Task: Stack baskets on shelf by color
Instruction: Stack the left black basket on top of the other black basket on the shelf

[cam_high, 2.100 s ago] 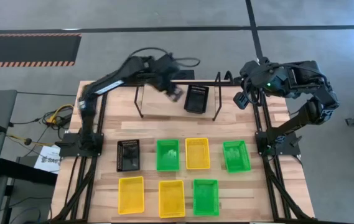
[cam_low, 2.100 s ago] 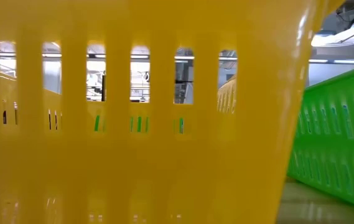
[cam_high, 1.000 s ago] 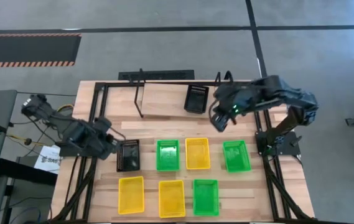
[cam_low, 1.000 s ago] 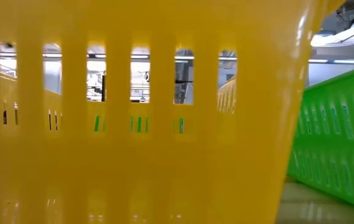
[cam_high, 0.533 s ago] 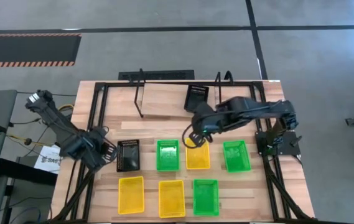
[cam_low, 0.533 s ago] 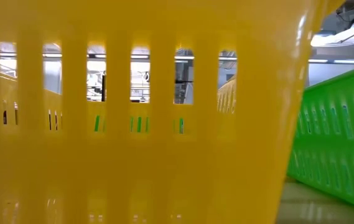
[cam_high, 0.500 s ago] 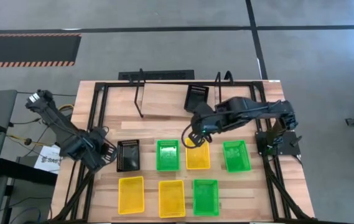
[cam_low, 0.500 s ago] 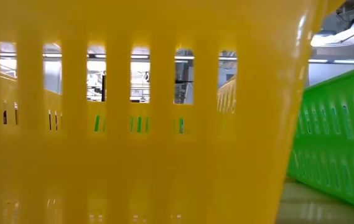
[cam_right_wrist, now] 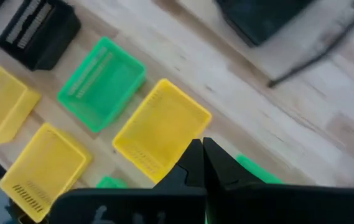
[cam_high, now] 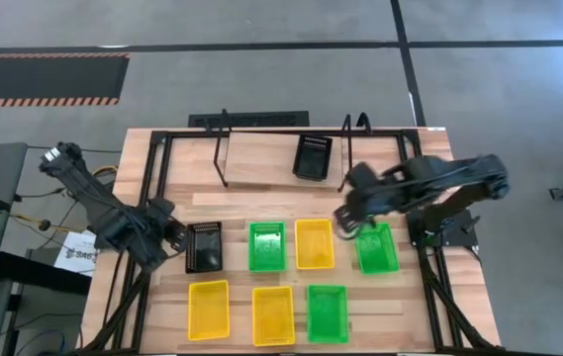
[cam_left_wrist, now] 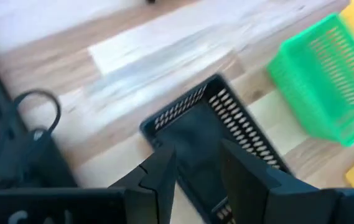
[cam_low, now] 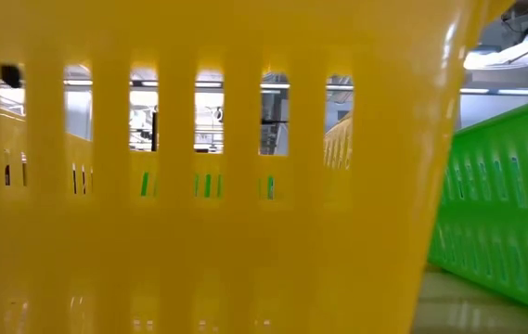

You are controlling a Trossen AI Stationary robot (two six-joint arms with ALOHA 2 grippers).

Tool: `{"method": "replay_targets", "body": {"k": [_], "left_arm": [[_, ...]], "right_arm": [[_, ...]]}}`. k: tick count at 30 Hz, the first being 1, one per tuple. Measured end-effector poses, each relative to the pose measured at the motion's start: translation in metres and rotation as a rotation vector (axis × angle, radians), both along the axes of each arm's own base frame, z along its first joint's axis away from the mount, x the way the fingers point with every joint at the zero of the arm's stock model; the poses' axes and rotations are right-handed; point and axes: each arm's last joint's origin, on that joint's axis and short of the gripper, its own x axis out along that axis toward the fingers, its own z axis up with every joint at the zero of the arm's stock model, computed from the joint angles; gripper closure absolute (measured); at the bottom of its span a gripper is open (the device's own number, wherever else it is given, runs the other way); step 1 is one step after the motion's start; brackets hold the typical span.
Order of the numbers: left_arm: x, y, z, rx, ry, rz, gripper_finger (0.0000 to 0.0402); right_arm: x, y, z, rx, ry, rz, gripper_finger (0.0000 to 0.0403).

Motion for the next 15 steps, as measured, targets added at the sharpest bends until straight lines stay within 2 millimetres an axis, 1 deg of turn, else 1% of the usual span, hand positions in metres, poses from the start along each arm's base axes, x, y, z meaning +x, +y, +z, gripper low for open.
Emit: {"method": "replay_targets", "body": {"k": [2,4,7,9,11,15], "left_arm": [[0.002,0.007,0.003,0.02,-0.032,-0.006,0.0294],[0.005,0.014,0.007,0.043,-0.063,-0.006,0.0294],[0.01,0.028,0.011,0.075,-0.079,-0.005,0.0294],[0.014,0.037,0.013,0.1,-0.075,-0.003,0.0296],[0.02,0.044,0.015,0.12,-0.091,-0.003,0.03],[0.037,0.056,0.022,0.169,-0.172,-0.041,0.0312]], "right_arm": [[-0.022,-0.003,0.0,0.023,-0.025,-0.035,0.0401],[-0.04,-0.004,-0.005,0.029,-0.038,-0.076,0.0401],[-0.053,-0.004,-0.021,0.041,-0.015,-0.138,0.0402],[-0.056,-0.001,-0.038,0.034,0.026,-0.181,0.0402],[-0.053,0.004,-0.058,0.017,0.094,-0.202,0.0402],[-0.037,0.011,-0.093,-0.015,0.176,-0.219,0.0402]]}}
